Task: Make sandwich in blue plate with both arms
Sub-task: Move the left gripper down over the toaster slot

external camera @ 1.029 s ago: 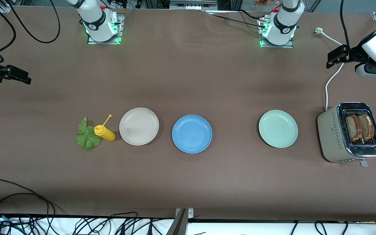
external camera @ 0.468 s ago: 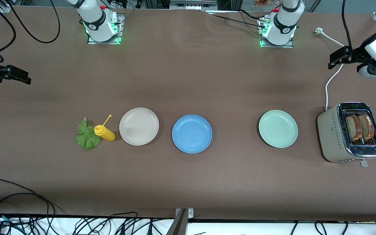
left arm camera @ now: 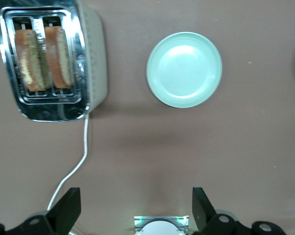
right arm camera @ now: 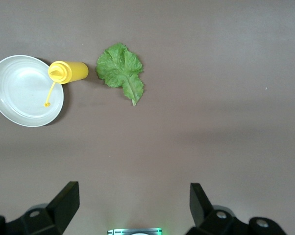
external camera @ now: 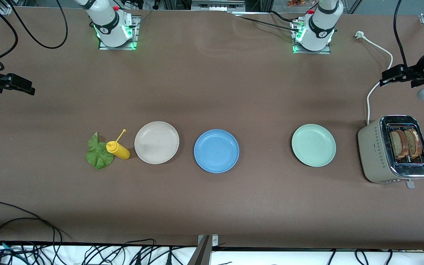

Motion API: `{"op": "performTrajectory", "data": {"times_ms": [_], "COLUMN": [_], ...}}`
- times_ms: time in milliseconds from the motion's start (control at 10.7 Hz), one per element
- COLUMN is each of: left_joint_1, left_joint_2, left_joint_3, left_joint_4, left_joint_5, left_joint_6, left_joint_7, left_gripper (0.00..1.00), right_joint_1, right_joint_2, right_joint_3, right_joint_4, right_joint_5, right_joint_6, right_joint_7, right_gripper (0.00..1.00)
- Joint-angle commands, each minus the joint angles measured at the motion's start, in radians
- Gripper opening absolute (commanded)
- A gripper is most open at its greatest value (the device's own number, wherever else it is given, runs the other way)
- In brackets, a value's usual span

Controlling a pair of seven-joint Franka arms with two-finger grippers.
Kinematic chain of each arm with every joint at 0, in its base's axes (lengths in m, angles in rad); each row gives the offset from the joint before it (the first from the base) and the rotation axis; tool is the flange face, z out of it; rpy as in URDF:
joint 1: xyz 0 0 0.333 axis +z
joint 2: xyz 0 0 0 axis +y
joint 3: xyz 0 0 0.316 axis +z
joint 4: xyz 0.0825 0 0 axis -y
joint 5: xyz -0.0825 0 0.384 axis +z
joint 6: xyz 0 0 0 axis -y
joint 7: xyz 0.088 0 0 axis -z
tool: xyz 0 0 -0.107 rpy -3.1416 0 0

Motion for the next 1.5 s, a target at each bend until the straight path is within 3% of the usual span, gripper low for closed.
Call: {"op": "performTrajectory", "data": {"times_ms": [0, 281, 749, 1123, 1404], "left_joint_1": [0.024, 0.101, 0.155, 0.173, 0.178], "left_joint_2": [0.070, 0.185, 0.342, 0.392, 0.415], "left_joint_3": [-0.001, -0.001, 0.001, -0.001, -0.003], "left_joint_4": [0.032, 0.031, 0.020, 0.022, 0.014], "left_joint_5": [0.061, 0.058, 0.061, 0.049, 0.042], "left_joint_6": [0.099, 0.263, 0.501, 0.560, 0.558], "left_joint_7": [0.058, 0.224, 0.242, 0.234, 0.224], "left_gripper": [1.00, 1.00, 1.00, 1.00, 0.94], "right_joint_1": [0.001, 0.001, 0.001, 0.001, 0.001], "right_joint_2": [0.001, 0.001, 0.001, 0.001, 0.002], "right_joint_3": [0.001, 0.001, 0.001, 0.001, 0.001], "right_joint_4": [0.015, 0.015, 0.015, 0.015, 0.015], "right_joint_5": [-0.013, -0.013, -0.013, -0.013, -0.013], "right_joint_6": [-0.021, -0.021, -0.021, -0.021, -0.021], "right_joint_7": [-0.012, -0.012, -0.012, -0.012, -0.012], "right_gripper": [1.00, 1.00, 1.00, 1.00, 1.00]}}
